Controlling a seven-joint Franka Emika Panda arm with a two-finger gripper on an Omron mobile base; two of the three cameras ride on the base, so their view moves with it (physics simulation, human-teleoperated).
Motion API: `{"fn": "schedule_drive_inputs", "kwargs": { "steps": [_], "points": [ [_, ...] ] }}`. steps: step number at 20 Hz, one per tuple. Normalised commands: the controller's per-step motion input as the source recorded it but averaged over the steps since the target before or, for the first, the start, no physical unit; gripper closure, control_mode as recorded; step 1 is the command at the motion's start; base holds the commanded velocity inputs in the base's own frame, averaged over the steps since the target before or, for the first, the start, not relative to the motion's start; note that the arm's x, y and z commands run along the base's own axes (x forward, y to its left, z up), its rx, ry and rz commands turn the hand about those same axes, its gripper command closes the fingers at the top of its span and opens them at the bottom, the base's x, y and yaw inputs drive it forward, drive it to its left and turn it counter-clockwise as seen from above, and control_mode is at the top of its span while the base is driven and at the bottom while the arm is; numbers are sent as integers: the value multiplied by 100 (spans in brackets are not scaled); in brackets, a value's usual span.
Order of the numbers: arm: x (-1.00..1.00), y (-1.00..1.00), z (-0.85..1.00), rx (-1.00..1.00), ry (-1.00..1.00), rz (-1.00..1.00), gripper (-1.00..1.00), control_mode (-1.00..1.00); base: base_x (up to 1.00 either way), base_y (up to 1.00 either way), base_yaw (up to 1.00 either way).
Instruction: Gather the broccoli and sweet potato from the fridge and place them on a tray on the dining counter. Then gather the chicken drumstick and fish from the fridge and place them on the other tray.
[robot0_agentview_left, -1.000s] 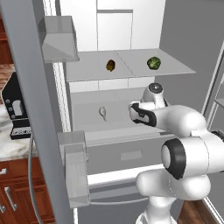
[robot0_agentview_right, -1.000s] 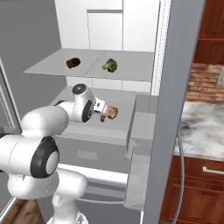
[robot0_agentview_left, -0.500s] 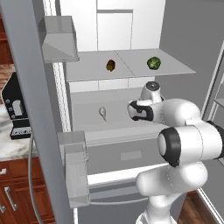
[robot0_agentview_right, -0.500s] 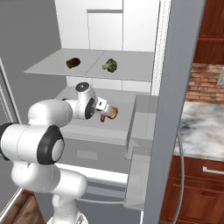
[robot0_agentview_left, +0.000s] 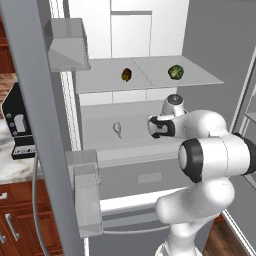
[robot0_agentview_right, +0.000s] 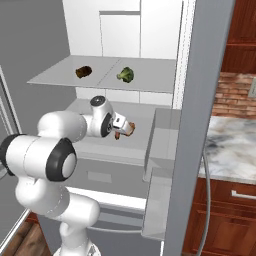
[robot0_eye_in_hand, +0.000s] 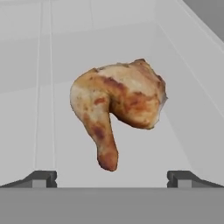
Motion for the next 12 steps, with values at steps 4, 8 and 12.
{"fn": "schedule_drive_inputs", "kwargs": {
  "steps": [4, 8, 12],
  "points": [
    [26, 0, -17, 0, 5, -1, -100, -100, 0, 0, 0],
    [32, 0, -18, 0, 9, 0, -100, -100, 0, 0, 0],
    [32, 0, -12, 0, 6, 0, -100, -100, 0, 0, 0]
  ]
}}
